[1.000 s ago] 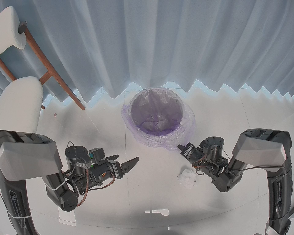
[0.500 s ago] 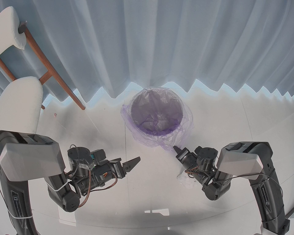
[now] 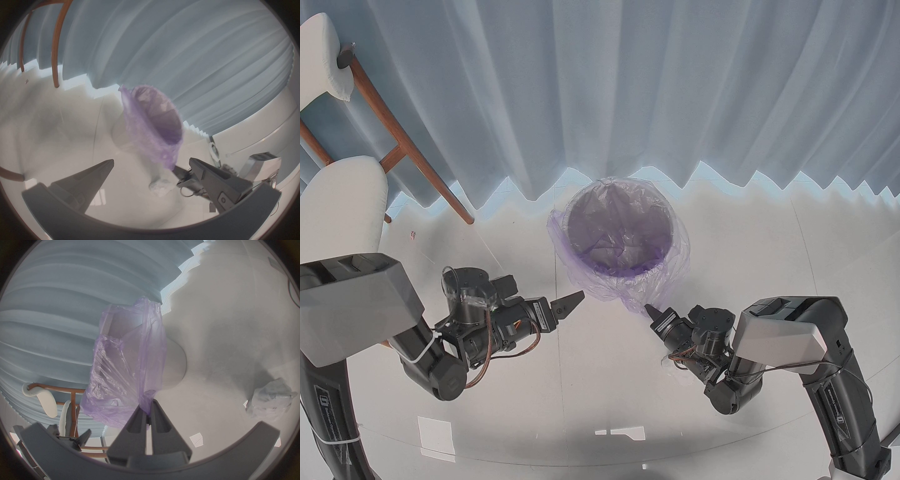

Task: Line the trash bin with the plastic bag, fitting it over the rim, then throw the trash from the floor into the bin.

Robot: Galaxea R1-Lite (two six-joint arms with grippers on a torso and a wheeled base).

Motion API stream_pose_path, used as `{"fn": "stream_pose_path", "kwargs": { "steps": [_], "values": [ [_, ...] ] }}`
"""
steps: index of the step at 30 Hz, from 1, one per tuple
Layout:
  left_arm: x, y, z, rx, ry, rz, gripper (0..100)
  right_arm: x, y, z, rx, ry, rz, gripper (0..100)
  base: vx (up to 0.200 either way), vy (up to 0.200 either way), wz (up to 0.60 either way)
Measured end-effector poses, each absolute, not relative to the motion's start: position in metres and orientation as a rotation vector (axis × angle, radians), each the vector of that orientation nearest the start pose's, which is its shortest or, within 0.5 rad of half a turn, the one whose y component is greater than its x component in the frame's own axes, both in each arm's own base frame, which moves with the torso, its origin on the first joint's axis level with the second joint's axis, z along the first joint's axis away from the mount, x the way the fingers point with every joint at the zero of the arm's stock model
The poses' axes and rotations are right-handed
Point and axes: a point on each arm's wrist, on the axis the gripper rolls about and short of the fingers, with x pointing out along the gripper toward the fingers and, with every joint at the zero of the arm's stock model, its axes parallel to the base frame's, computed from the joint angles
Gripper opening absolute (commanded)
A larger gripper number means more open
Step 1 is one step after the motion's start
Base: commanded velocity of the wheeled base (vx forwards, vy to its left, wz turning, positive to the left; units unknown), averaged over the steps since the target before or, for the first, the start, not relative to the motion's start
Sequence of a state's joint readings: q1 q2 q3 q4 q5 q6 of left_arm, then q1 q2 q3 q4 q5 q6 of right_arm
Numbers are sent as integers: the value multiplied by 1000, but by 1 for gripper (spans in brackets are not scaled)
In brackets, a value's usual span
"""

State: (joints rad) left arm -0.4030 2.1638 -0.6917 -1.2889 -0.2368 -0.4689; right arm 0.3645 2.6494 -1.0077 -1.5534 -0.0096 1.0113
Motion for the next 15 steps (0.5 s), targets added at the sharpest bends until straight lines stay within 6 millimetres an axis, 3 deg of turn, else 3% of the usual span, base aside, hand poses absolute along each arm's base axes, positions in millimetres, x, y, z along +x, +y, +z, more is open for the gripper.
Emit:
{"fn": "stream_pose_path", "kwargs": {
  "steps": [3,15],
  "values": [
    [345,-146,67,-412,389,-551,100,402,153,-48,982,258,280,0,0,0,0],
    [408,-157,124,-377,424,-497,100,404,155,-56,939,254,280,0,0,0,0]
  ]
}}
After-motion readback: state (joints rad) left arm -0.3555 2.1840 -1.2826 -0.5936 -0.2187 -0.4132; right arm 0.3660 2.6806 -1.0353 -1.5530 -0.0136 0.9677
